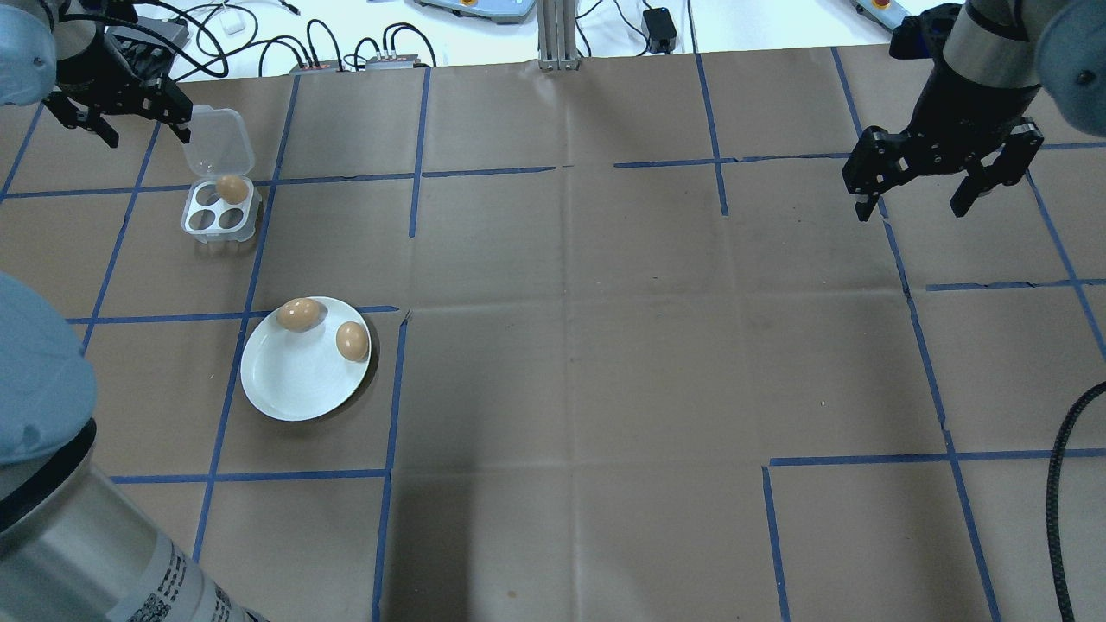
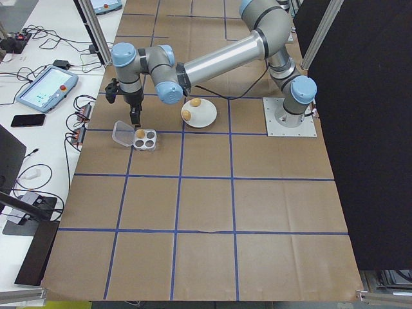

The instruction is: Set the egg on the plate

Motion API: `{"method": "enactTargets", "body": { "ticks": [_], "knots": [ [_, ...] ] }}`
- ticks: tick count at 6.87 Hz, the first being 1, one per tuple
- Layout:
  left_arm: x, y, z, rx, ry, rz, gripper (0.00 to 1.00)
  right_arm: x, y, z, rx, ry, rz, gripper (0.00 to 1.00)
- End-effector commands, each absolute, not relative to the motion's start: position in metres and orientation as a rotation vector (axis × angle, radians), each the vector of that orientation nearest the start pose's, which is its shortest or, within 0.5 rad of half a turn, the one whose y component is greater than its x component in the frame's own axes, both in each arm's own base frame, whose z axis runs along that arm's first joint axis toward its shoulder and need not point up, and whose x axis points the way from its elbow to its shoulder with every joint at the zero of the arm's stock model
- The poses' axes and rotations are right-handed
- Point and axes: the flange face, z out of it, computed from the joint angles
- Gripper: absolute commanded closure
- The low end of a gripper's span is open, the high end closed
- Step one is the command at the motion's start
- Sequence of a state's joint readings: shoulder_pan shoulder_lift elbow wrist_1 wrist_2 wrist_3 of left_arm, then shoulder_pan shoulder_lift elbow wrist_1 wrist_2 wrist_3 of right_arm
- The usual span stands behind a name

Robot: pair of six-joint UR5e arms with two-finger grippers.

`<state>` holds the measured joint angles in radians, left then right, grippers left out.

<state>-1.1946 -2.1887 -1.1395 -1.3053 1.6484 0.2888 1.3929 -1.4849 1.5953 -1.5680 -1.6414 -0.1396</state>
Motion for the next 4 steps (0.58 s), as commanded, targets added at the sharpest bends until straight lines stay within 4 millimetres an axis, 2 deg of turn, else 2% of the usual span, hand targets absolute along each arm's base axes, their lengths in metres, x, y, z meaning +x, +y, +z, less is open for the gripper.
{"method": "enactTargets", "body": {
  "ticks": [1, 2, 3, 4],
  "knots": [
    [0.153, -0.773, 0.302, -0.115, 3.057, -0.030, 0.00, 0.033, -0.528, 0.433, 0.055, 3.187, 0.194, 0.00],
    [0.127, -0.776, 0.275, -0.092, 3.071, 0.024, 0.00, 0.033, -0.528, 0.433, 0.055, 3.187, 0.197, 0.00],
    [0.117, -0.778, 0.257, -0.080, 3.074, 0.049, 0.00, 0.033, -0.528, 0.433, 0.055, 3.187, 0.197, 0.00],
    [0.117, -0.779, 0.240, -0.076, 3.084, 0.084, 0.00, 0.033, -0.528, 0.433, 0.055, 3.187, 0.197, 0.00]
  ]
}}
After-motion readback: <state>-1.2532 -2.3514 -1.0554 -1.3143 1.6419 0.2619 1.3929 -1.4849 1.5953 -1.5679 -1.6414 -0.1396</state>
